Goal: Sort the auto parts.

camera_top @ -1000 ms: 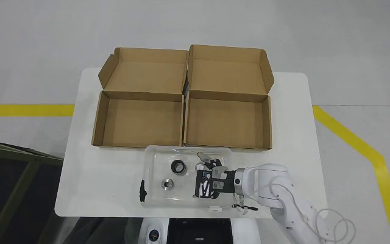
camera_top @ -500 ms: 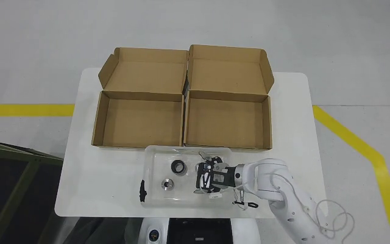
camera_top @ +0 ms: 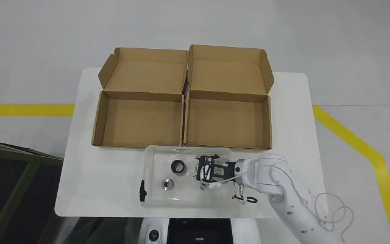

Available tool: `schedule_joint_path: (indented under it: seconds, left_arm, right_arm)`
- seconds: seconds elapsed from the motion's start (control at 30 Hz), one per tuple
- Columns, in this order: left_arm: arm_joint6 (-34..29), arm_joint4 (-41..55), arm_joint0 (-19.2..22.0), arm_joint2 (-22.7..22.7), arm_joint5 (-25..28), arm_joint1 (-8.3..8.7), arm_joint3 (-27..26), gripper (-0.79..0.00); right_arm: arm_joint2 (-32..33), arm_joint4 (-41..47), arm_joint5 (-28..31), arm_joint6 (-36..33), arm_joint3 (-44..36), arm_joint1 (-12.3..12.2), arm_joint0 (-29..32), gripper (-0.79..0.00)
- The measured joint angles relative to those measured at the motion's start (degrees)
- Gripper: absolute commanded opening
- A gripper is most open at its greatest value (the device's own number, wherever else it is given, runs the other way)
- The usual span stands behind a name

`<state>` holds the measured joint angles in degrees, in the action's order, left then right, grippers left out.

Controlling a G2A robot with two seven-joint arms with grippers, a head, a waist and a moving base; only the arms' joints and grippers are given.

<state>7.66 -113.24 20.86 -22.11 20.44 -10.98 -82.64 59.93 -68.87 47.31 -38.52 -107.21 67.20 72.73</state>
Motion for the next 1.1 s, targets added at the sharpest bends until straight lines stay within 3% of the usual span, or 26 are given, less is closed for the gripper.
schedule_joint_path:
  seconds: [0.13,0.2,0.23,0.27,0.73,1.1]
  left_arm:
    - [0.0,0.0,0.0,0.0,0.0,0.00,0.0,0.000]
    - [0.0,0.0,0.0,0.0,0.0,0.00,0.0,0.000]
    - [0.0,0.0,0.0,0.0,0.0,0.00,0.0,0.000]
    - [0.0,0.0,0.0,0.0,0.0,0.00,0.0,0.000]
    - [0.0,0.0,0.0,0.0,0.0,0.00,0.0,0.000]
    - [0.0,0.0,0.0,0.0,0.0,0.00,0.0,0.000]
  right_arm:
    - [-0.4,-0.6,-0.7,0.3,0.4,-0.1,-0.4,-0.539]
    - [-0.6,-1.0,-0.9,0.5,0.5,-0.2,-0.5,-0.637]
    - [-0.7,-1.1,-0.9,0.6,0.5,-0.2,-0.5,-0.767]
    - [-0.8,-1.2,-0.9,0.8,0.5,-0.3,-0.6,-0.785]
    - [2.0,-0.2,2.4,4.2,-4.8,-1.7,1.2,-0.785]
    - [5.7,1.3,5.4,11.4,-10.2,-2.8,2.8,-0.785]
